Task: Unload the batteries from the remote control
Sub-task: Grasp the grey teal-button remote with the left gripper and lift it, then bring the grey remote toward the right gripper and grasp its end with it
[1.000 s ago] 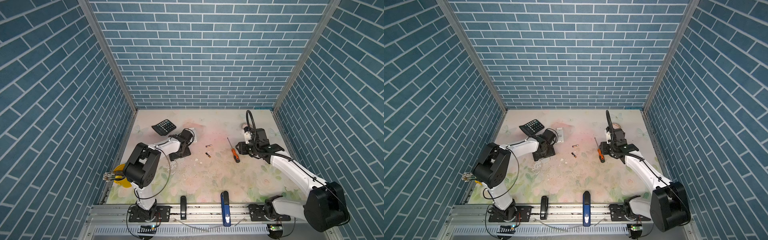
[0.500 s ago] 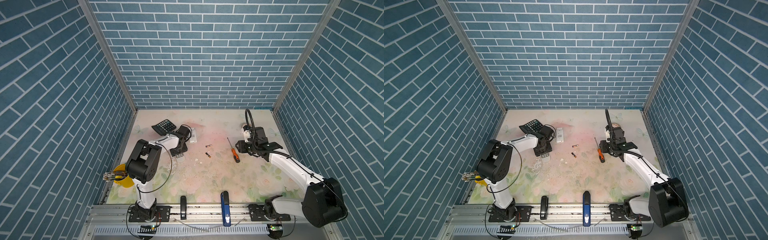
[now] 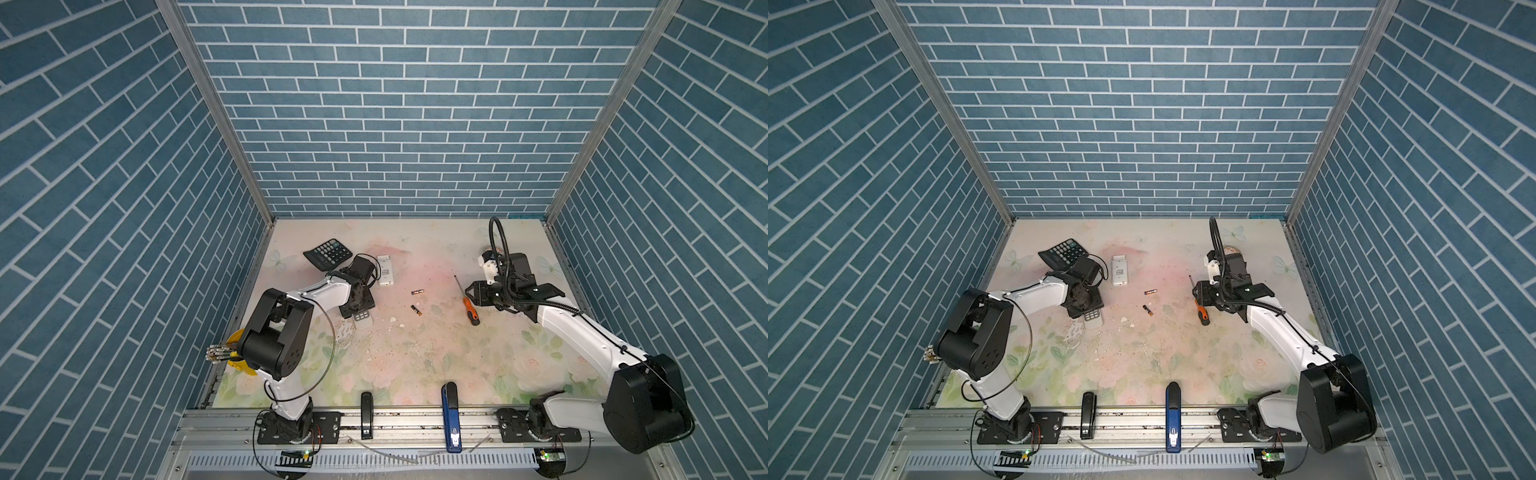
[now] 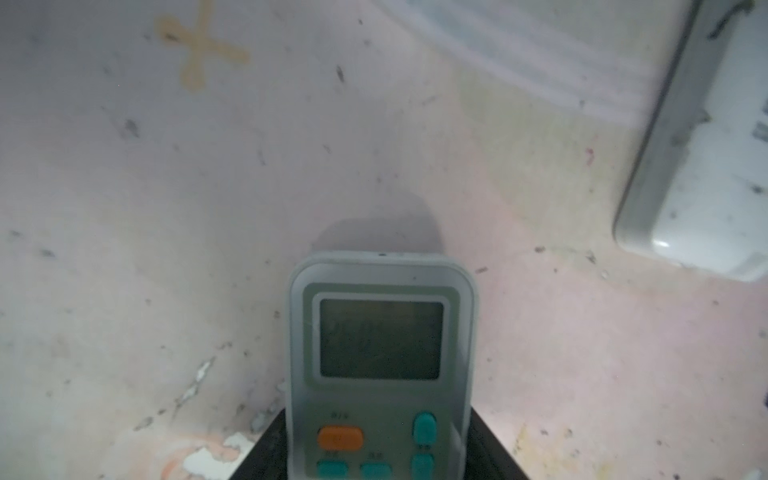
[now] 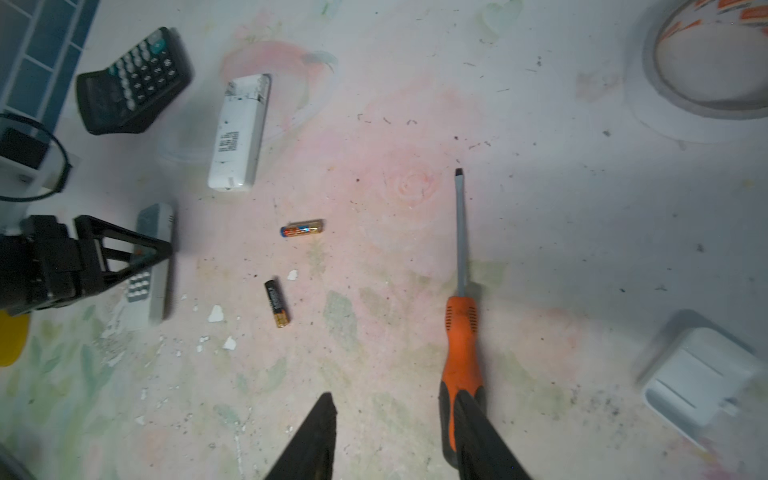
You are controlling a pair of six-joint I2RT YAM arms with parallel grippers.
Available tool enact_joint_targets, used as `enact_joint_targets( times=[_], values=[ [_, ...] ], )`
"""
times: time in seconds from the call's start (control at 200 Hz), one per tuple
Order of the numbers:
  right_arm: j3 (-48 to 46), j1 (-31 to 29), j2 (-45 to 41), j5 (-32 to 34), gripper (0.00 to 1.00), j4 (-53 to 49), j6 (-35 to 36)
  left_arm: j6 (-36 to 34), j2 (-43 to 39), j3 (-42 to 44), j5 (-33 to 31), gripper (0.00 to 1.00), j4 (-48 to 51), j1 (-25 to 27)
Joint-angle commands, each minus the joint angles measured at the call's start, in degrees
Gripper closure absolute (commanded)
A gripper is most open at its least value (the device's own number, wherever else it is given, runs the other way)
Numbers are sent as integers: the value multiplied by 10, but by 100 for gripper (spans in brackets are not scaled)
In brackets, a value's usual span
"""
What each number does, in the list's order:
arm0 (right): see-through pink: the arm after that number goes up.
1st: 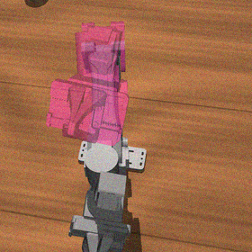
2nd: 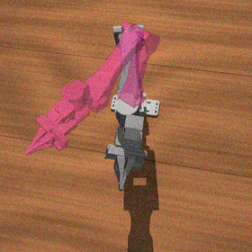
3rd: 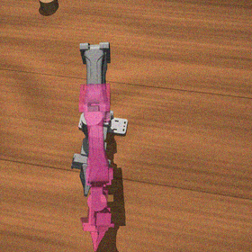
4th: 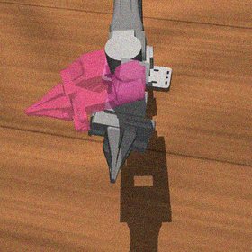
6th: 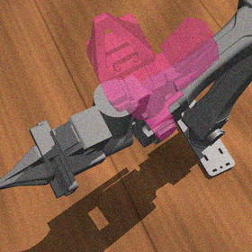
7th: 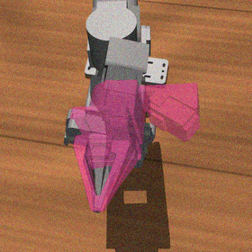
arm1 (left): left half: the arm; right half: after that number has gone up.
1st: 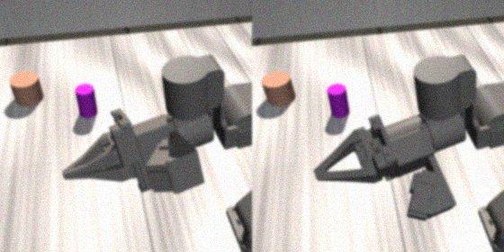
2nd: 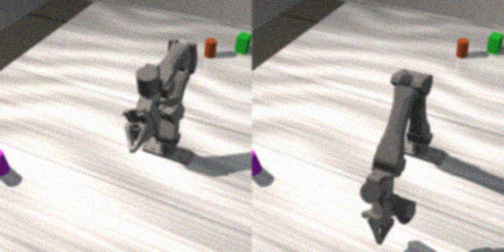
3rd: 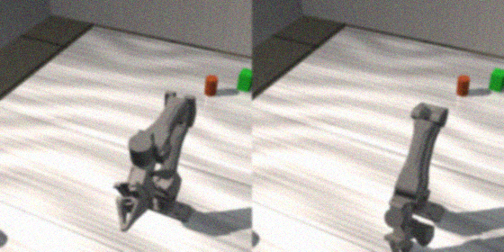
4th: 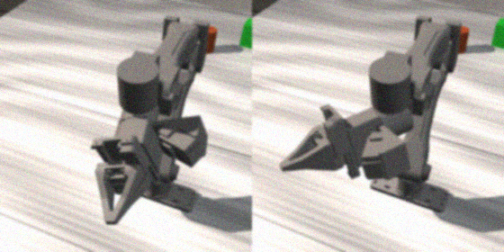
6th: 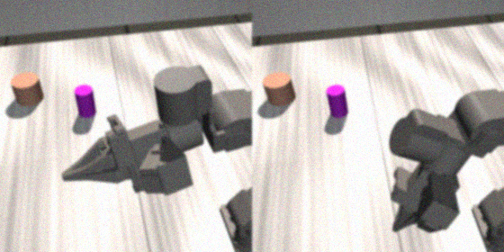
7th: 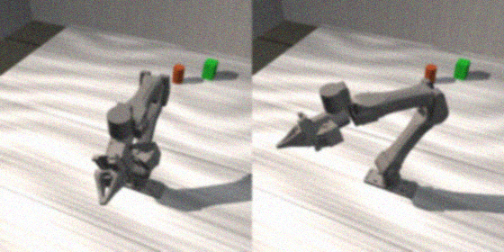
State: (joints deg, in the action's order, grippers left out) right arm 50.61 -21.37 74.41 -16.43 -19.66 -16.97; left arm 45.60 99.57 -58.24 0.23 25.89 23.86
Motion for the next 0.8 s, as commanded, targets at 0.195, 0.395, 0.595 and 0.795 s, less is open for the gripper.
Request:
enact_joint_targets(
  times=[0.195,0.395,0.595,0.795],
  values=[
    [51,-29,25,-93,60,31,-60,50,-64,26,101,71,-95,-2],
    [69,-77,36,-73,63,46,-85,95,-98,43,118,71,-173,-1],
    [105,-136,67,-42,63,38,-92,102,-118,32,122,71,-195,3],
    [124,-166,99,-48,62,77,-124,121,-138,36,127,71,-228,10]
  ],
)
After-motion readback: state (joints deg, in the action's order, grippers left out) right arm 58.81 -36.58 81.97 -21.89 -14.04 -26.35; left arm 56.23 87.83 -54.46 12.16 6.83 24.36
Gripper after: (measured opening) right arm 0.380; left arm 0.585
